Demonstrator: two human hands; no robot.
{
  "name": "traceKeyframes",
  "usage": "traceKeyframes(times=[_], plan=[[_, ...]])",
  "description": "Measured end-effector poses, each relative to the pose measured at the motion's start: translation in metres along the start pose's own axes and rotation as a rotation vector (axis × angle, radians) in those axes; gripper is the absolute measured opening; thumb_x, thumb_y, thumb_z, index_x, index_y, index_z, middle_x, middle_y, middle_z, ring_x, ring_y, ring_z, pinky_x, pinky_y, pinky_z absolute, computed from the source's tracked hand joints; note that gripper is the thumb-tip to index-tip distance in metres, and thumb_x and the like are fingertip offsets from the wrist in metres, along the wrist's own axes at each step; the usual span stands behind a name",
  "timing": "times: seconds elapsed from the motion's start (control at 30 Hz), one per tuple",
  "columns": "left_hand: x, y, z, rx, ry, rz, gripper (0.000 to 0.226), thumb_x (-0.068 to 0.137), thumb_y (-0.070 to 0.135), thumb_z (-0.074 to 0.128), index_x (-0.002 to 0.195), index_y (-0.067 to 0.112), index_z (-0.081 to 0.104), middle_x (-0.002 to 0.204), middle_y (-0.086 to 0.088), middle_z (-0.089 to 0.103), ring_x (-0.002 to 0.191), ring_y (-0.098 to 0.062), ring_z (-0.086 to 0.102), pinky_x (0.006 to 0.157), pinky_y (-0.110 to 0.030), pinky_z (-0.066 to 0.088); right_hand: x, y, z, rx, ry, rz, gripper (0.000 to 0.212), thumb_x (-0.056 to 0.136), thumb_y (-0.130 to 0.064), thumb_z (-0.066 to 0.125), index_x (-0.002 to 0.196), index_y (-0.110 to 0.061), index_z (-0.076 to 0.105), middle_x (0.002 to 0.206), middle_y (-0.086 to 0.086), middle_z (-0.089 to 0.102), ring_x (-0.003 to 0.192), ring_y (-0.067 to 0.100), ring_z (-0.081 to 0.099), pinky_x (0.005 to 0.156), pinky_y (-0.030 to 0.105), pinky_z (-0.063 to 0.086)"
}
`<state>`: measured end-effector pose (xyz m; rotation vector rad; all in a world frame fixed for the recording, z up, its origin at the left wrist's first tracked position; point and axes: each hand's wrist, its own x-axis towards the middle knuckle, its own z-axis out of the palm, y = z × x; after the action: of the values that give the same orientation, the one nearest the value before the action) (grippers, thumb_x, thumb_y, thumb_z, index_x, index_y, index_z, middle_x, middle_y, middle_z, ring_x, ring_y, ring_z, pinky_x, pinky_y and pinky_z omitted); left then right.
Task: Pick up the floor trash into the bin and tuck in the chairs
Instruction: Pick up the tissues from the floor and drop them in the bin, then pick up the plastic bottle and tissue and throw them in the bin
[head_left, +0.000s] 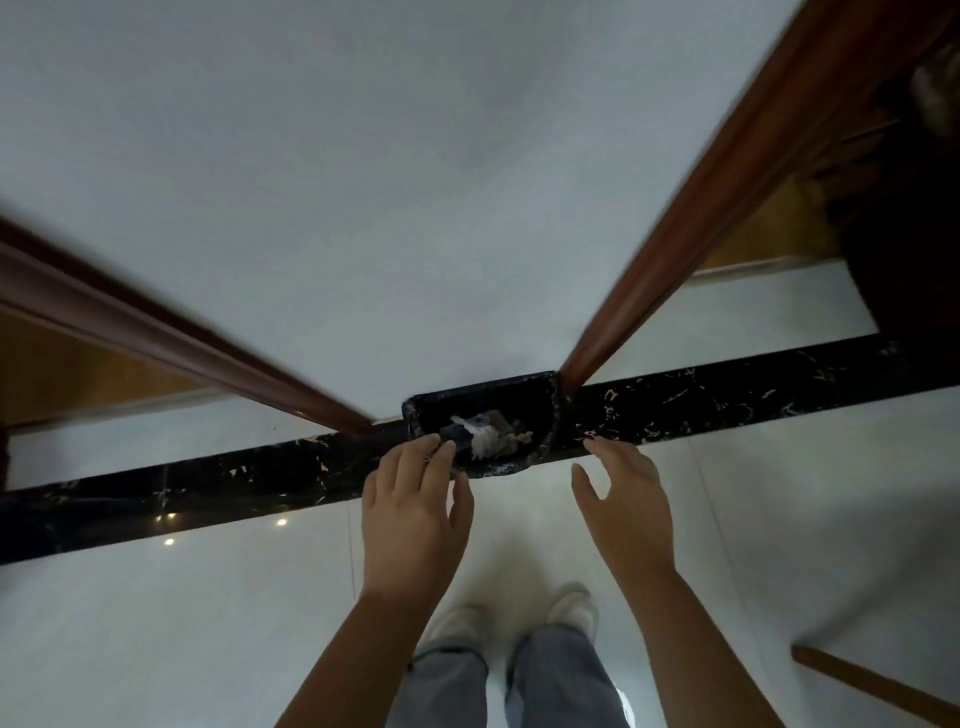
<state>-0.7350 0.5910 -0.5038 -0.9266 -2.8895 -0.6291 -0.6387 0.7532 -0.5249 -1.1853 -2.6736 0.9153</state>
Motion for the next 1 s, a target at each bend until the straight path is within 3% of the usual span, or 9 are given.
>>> traceKeyframes(times=[0.17, 0.4, 0.6, 0.8, 1.0], plan=[[-0.013, 0.041, -0.054, 0.000, -0.107, 0.133, 0.036, 0.084, 0.028, 0.044, 0.101, 0.005, 0.067, 0.101, -0.011, 0.067, 0.095, -0.028, 0.061, 0.079, -0.040, 0.050, -0.056, -0.013, -0.058, -0.046, 0.148, -0.023, 0.028, 0.078, -0.013, 0.070, 0.105, -0.006, 0.066, 0.105, 0.013, 0.068, 0.099, 0.028, 0.062, 0.088, 0.034, 0.044], [-0.035, 0.087, -0.120, -0.068, -0.111, 0.377, 0.030, 0.084, 0.023, 0.049, 0.094, 0.003, 0.068, 0.096, -0.012, 0.068, 0.090, -0.029, 0.063, 0.072, -0.039, 0.052, -0.148, -0.016, -0.134, -0.110, 0.263, 0.081, 0.032, 0.076, -0.026, 0.061, 0.100, -0.007, 0.068, 0.102, 0.012, 0.070, 0.094, 0.028, 0.065, 0.087, 0.038, 0.046], [-0.063, 0.136, -0.158, -0.150, -0.183, 0.599, 0.033, 0.084, 0.023, 0.046, 0.096, 0.002, 0.069, 0.097, -0.012, 0.068, 0.090, -0.030, 0.062, 0.075, -0.039, 0.051, -0.230, -0.013, -0.187, -0.156, 0.386, 0.286, 0.030, 0.080, -0.027, 0.064, 0.103, -0.009, 0.068, 0.107, 0.010, 0.069, 0.098, 0.029, 0.064, 0.093, 0.039, 0.039], [-0.090, 0.198, -0.174, -0.235, -0.345, 0.840, 0.036, 0.084, 0.027, 0.043, 0.097, 0.005, 0.069, 0.101, -0.009, 0.067, 0.094, -0.025, 0.058, 0.075, -0.036, 0.049, -0.306, -0.009, -0.223, -0.132, 0.583, 0.535, 0.030, 0.076, -0.018, 0.072, 0.103, -0.007, 0.067, 0.103, 0.012, 0.070, 0.095, 0.030, 0.065, 0.084, 0.042, 0.050], [-0.121, 0.267, -0.184, -0.311, -0.472, 1.159, 0.037, 0.083, 0.027, 0.041, 0.095, 0.006, 0.069, 0.100, -0.009, 0.068, 0.091, -0.027, 0.061, 0.075, -0.035, 0.049, -0.389, -0.007, -0.252, -0.176, 0.738, 0.829, 0.031, 0.074, -0.016, 0.073, 0.103, -0.007, 0.068, 0.104, 0.012, 0.070, 0.096, 0.032, 0.065, 0.085, 0.045, 0.050]])
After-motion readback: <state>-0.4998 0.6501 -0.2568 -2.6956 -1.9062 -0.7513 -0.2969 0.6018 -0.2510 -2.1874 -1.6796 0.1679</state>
